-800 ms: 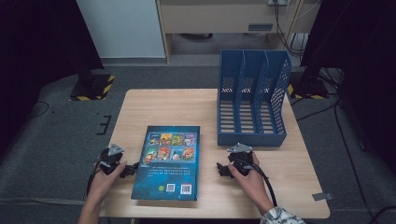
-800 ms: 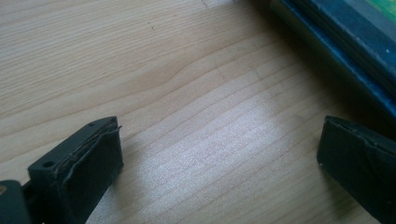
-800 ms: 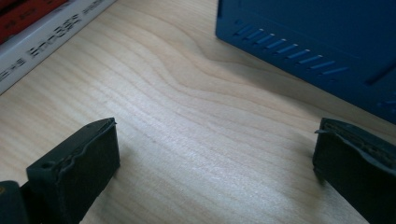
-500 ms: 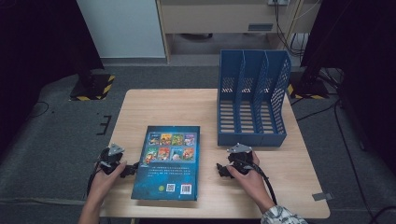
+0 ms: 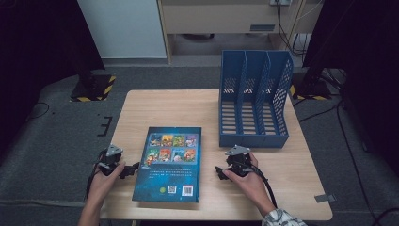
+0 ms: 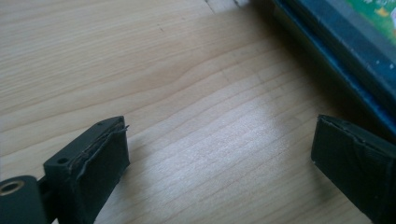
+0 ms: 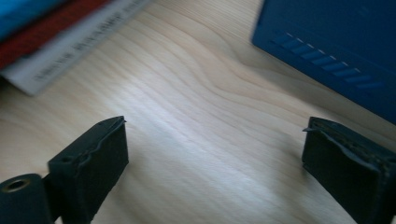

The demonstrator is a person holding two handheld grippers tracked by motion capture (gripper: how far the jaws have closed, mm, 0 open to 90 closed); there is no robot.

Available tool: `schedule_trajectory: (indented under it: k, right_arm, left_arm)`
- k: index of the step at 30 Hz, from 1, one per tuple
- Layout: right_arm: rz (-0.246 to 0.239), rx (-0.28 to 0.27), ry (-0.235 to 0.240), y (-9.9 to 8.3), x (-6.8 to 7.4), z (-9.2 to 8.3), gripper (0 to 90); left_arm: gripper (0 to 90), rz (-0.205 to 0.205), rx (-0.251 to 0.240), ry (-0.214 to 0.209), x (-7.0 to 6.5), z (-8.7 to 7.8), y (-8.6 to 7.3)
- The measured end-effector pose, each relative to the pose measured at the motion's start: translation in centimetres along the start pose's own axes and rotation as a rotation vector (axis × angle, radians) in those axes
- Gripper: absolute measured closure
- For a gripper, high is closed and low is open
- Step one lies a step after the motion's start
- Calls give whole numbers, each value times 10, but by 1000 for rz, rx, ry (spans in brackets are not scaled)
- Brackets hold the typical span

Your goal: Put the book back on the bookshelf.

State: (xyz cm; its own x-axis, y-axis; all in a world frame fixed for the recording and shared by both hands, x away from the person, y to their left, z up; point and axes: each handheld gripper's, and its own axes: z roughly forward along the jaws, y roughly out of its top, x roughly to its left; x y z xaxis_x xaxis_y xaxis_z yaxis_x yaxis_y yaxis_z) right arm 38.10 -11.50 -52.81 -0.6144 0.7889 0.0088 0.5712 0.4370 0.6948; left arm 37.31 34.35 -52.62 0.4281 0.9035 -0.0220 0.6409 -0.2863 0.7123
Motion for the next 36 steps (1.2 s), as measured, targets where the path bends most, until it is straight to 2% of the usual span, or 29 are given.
schedule_trajectory:
  k: [1,2,5,7,8,10,12,13,14,16,18,21,24,25,27,29,35,36]
  right_arm:
    - [0,0,0,0,0,0,95]
    - [-10,-20,13,3,6,-5,93]
    - [-13,-37,32,5,13,-11,93]
    - [-20,-42,43,5,15,-13,101]
    - [-17,-53,83,7,20,-17,106]
    - [-18,-59,100,8,22,-19,106]
    - [2,-94,173,16,31,-24,101]
    - [2,-94,173,16,31,-24,101]
    - [5,-118,209,23,40,-27,98]
    - [-4,-127,230,29,47,-26,96]
    - [-31,-121,243,34,54,-22,94]
    - [-43,-98,269,39,60,-14,93]
    - [-56,-90,273,44,64,-8,88]
    - [-65,-88,295,48,67,0,78]
    - [-69,-79,297,48,69,6,78]
    - [-68,-57,294,47,71,11,78]
    - [-67,-66,292,46,72,14,58]
    - [-54,-66,298,46,70,16,47]
  left_arm:
    - [38,0,0,0,0,0,0]
    - [40,-17,-29,-3,0,-5,1]
    - [51,-38,-45,1,0,-10,3]
    - [56,-38,-56,3,-1,-12,4]
    - [58,-51,-72,-3,-2,-16,5]
    - [58,-56,-80,-2,-2,-18,6]
    - [58,-73,-111,-5,-5,-24,8]
    - [57,-73,-111,-5,-5,-24,8]
    - [56,-83,-119,-25,-9,-25,10]
    - [54,-70,-119,-54,-16,-24,13]
    - [52,-28,-100,-80,-26,-21,16]
    - [52,16,-78,-116,-40,-14,19]
    - [52,33,-64,-138,-47,-9,20]
    - [44,39,-63,-145,-49,-7,21]
    - [39,38,-64,-147,-49,-7,21]
    - [37,19,-71,-168,-48,-5,20]
    - [34,3,-66,-209,-47,-2,19]
    - [33,-10,-61,-235,-49,0,19]
